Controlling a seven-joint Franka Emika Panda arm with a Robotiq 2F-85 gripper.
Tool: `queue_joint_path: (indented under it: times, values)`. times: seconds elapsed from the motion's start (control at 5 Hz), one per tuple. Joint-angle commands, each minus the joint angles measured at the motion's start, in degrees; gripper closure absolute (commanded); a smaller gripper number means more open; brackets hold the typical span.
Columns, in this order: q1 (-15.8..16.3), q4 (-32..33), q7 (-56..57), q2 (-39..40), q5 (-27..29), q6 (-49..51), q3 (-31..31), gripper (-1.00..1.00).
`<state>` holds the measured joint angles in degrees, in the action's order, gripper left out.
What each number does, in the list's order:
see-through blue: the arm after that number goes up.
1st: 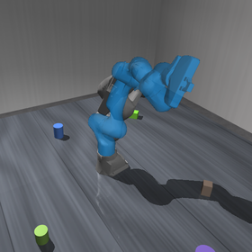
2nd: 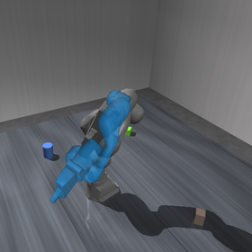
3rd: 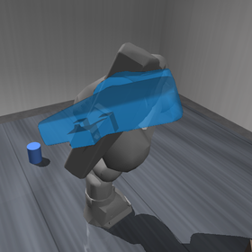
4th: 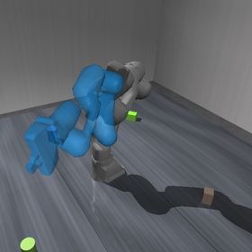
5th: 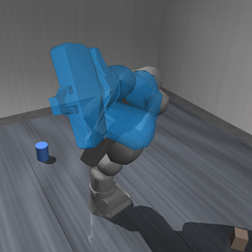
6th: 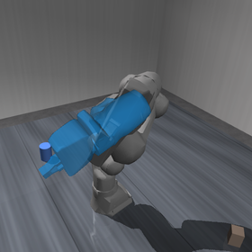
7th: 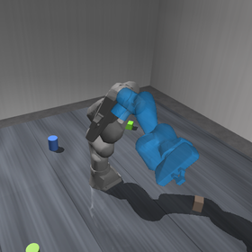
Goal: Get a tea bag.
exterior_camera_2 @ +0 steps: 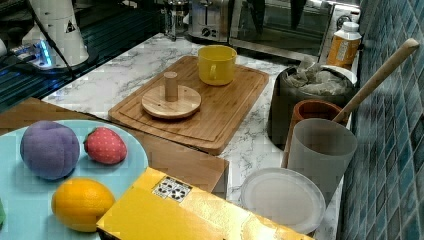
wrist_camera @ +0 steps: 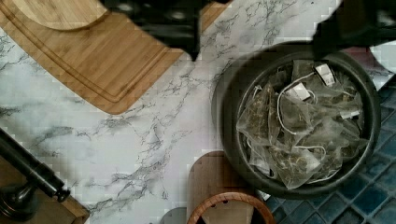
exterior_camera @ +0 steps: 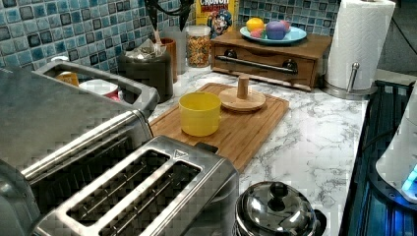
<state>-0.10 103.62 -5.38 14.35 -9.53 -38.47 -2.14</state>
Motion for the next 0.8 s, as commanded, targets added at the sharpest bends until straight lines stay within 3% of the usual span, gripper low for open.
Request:
queue_joint_path:
  times: [0.2, 0.4, 0.6, 0.8]
  values:
    - [0.4, -16.6, -2.3, 8.4, -0.7, 2.5, -0.5, -1.0]
    - [0.3, -22.1, -2.9, 11.6, -0.7, 3.9, -0.7, -1.0]
    - [0.7, -23.1, -4.7, 12.9, -2.2, 1.1, -1.6, -1.0]
    - [0.8, -26.4, -4.6, 14.5, 0.3, 2.5, -2.3, -1.0]
